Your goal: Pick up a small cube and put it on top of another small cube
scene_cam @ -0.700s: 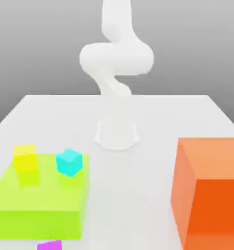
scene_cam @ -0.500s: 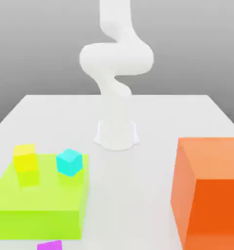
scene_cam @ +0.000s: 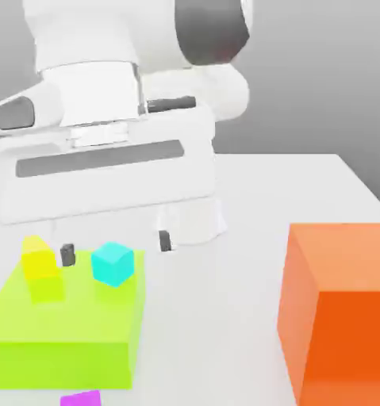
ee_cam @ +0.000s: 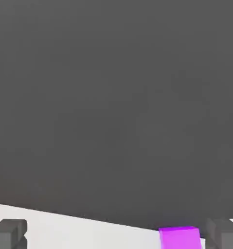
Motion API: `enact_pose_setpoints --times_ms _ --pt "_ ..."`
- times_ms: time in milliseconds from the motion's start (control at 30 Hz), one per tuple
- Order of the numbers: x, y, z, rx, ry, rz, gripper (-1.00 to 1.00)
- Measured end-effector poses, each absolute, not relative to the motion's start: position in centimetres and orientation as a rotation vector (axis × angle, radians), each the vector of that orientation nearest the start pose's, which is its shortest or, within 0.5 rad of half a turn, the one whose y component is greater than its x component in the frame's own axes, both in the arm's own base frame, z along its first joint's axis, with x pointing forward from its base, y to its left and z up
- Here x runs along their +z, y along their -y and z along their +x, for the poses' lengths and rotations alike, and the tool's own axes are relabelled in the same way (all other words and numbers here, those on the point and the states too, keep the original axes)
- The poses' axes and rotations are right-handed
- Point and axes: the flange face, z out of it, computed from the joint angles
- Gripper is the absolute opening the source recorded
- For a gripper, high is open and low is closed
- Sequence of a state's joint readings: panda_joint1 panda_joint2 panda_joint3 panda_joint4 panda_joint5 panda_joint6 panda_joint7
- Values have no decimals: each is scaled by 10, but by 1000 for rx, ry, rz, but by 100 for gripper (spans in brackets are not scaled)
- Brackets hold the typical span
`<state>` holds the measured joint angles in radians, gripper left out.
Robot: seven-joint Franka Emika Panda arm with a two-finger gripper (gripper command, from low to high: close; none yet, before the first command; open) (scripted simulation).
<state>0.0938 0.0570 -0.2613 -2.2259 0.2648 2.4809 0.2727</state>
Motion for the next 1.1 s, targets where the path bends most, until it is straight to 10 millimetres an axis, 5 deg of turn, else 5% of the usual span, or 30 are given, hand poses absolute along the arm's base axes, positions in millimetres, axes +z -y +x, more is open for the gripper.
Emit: enact_pose_setpoints --times_ms 467,500,733,867,1100 --pt "151 143 537 -3 -861 -3021 0" --pt "139 143 536 -2 -861 -3021 -100" --pt "138 143 536 0 -861 -3021 -100" --pt "190 145 535 2 -871 -3016 -100" --pt "251 193 480 40 -1256 -2826 -100"
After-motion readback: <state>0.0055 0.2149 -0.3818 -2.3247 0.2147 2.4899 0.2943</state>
